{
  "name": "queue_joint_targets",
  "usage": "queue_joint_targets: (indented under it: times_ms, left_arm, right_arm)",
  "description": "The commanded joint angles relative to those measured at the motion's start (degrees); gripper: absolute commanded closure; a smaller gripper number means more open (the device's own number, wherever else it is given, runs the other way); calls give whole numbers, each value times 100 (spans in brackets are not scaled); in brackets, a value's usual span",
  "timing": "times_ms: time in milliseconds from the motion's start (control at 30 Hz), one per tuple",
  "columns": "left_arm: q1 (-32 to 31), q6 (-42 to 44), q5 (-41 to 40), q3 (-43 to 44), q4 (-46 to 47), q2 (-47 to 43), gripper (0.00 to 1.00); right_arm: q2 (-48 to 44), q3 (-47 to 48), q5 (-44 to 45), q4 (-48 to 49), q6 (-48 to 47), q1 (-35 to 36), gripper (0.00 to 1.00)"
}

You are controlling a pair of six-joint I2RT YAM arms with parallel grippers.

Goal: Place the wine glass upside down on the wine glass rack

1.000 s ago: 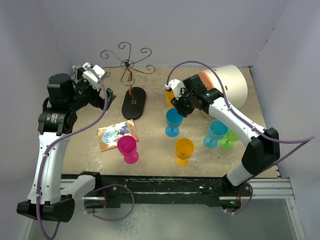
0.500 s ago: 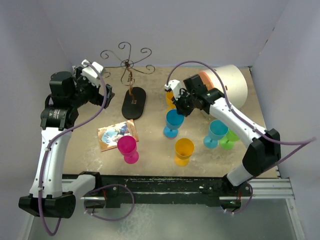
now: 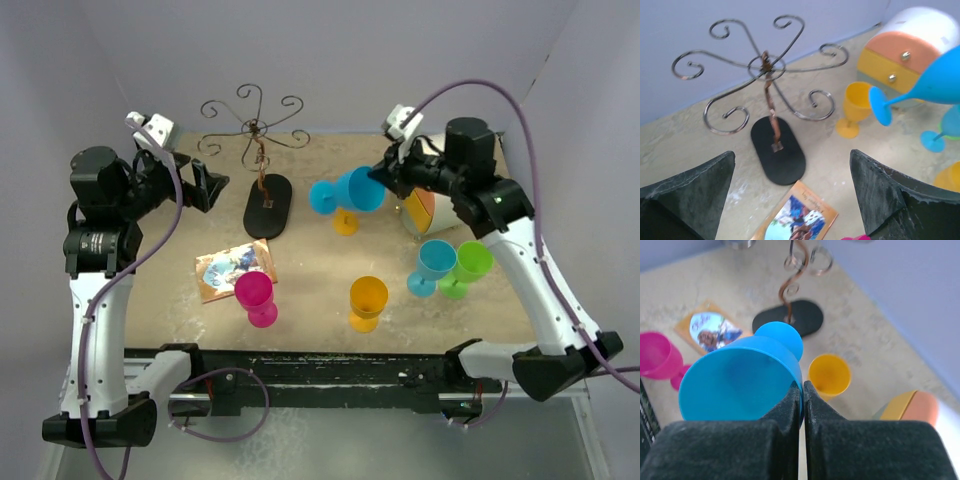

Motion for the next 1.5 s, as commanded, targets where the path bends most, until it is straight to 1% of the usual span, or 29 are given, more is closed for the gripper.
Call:
queue_joint_targets:
  times_ms: [0, 133, 300, 367, 467, 533, 733, 833, 967, 1067, 1233, 1367, 1467]
  left_arm:
    - [33, -931, 953, 416, 704, 34, 3]
    - [18, -1428, 1339, 694, 988, 264, 5]
    - [-198, -1796, 1430, 1040, 1110, 606, 7]
    - [-211, -2066, 1553, 971, 1292, 648, 9]
    - [-225, -2546, 1833, 716, 1728, 648, 11]
    - [-322, -2759, 1935, 691, 1849, 749, 12]
    - [-861, -2793, 1715, 952, 1851, 1040, 8]
    - [-1100, -2799, 1471, 1112, 1759, 1277, 10]
    - [-1394, -2650, 1054, 1372, 1583, 1573, 22]
    - [-1535, -2566, 913, 1545, 1514, 1771, 28]
    - [-1615, -2544, 844, 1821, 1322, 2071, 47]
    - [-1632, -2546, 871, 1820, 1316, 2095, 62]
    - [-1645, -2541, 922, 1805, 1333, 2095, 69]
  right_arm:
    - [-371, 389, -244, 1021, 601, -87, 100]
    - [-465, 860, -252, 1106, 824, -83, 100]
    - [-453, 1419, 11, 1053, 1040, -83, 100]
    - [-442, 1517, 112, 1141, 1032, -83, 100]
    - [-389, 1544, -4, 1258, 1204, -83, 100]
    - [-301, 1573, -19, 1322, 1370, -83, 100]
    - [16, 1719, -94, 1496, 1622, -27, 100]
    - [130, 1818, -127, 1511, 1671, 41, 100]
    - [219, 1926, -218, 1469, 1670, 119, 100]
    - [253, 1965, -280, 1439, 1663, 128, 100]
    - [245, 1945, -291, 1420, 1631, 137, 100]
    - [201, 1886, -266, 1442, 1582, 137, 100]
    - [200, 1866, -251, 1444, 1565, 137, 100]
